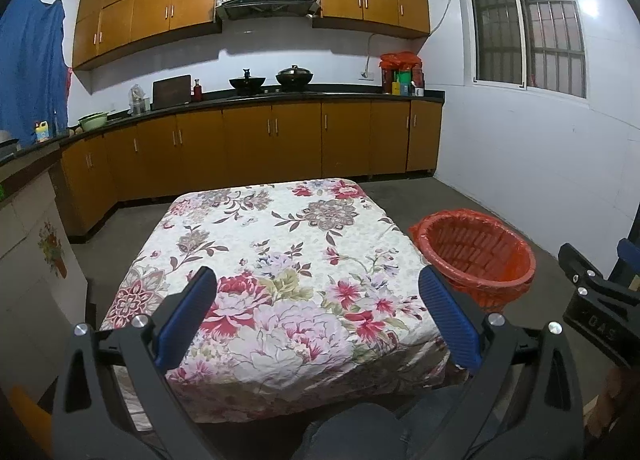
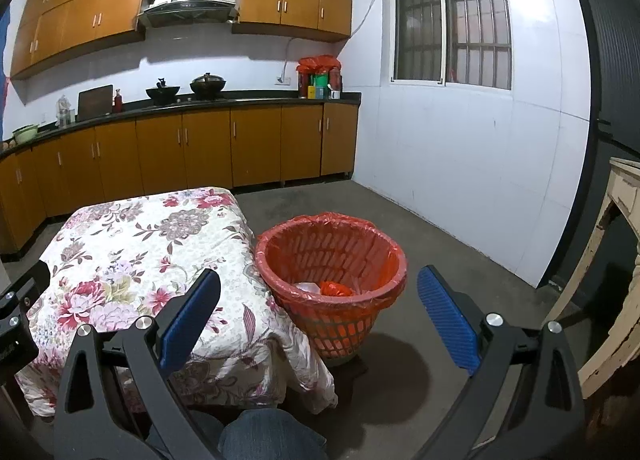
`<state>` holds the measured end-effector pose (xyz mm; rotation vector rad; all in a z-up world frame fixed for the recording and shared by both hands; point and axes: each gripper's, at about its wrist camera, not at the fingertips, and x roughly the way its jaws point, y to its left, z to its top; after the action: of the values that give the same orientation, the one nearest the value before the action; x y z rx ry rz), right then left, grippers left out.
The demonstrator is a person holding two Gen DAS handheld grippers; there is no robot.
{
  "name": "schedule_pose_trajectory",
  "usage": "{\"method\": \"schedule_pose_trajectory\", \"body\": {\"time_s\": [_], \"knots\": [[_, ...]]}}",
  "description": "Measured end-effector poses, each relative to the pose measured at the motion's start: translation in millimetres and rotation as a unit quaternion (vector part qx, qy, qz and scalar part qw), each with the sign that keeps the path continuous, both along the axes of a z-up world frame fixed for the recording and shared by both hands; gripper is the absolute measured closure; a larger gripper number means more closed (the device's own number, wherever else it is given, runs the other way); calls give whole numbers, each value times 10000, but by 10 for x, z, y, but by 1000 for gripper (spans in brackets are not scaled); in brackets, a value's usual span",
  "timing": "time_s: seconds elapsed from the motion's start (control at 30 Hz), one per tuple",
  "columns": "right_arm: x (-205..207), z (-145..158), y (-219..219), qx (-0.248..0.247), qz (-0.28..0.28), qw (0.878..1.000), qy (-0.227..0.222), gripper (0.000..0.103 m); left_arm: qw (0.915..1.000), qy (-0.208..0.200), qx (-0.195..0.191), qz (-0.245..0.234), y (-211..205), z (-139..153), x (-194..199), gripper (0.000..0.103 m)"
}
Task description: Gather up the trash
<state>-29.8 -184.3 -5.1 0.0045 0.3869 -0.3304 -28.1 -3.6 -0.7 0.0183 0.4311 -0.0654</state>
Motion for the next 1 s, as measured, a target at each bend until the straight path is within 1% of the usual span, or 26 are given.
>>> {"method": "schedule_pose_trajectory", "body": {"time_s": [1.0], "knots": [[12, -28, -4, -1, 20, 10000, 34, 5, 10000, -34, -18, 39, 14, 20, 2, 4]]}}
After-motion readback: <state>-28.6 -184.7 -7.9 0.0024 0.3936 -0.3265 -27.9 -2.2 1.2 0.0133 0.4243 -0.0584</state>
